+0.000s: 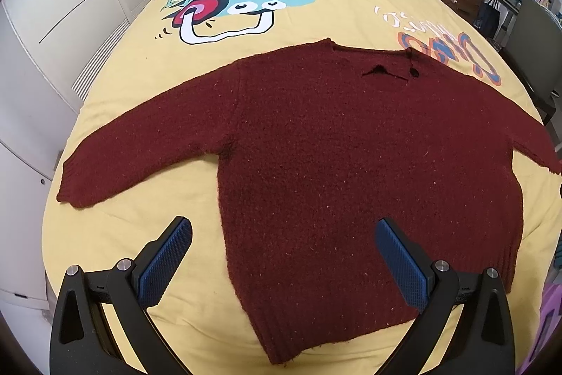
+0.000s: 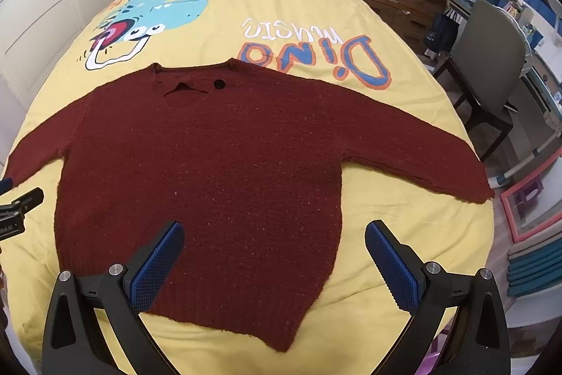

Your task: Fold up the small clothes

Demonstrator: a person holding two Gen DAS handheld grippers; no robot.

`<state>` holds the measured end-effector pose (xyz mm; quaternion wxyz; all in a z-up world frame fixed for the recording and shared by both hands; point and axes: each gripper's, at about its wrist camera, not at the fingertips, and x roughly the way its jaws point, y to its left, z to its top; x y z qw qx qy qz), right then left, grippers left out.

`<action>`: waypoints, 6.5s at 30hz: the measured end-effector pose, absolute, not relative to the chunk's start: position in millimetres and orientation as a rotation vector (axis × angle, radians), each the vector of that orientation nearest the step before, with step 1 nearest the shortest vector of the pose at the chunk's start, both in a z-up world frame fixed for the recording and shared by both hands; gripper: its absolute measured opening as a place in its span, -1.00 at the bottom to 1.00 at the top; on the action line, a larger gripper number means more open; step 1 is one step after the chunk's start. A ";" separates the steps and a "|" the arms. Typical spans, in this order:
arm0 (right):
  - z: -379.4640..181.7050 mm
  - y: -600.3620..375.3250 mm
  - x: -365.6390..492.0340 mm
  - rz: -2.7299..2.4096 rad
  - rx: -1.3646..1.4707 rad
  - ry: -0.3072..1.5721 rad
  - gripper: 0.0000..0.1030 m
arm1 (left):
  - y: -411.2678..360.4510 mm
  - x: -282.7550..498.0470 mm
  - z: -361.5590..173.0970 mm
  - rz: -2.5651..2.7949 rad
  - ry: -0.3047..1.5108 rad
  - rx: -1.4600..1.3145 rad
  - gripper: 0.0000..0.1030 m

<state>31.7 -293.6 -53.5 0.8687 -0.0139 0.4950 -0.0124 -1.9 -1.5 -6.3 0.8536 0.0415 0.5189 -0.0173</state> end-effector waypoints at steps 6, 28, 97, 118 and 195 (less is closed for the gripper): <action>-54.6 -292.4 31.6 -0.025 -0.034 1.039 0.99 | -1.0 -1.9 -7.3 -0.035 1.091 0.084 0.98; -56.2 -291.0 29.8 -0.009 -0.041 1.046 0.99 | 9.5 -2.5 -8.2 -0.020 1.098 0.069 0.98; -213.3 -679.5 112.6 -0.608 0.680 1.117 0.99 | 3.1 111.6 -71.1 -0.001 1.243 0.073 0.98; -158.2 -645.8 160.8 -0.398 0.576 1.032 -0.74 | 35.1 111.0 -98.8 -0.016 1.331 0.034 0.98; -205.8 -399.2 158.2 -0.083 0.165 1.228 0.68 | -164.5 159.6 -78.5 -0.454 1.262 0.309 0.98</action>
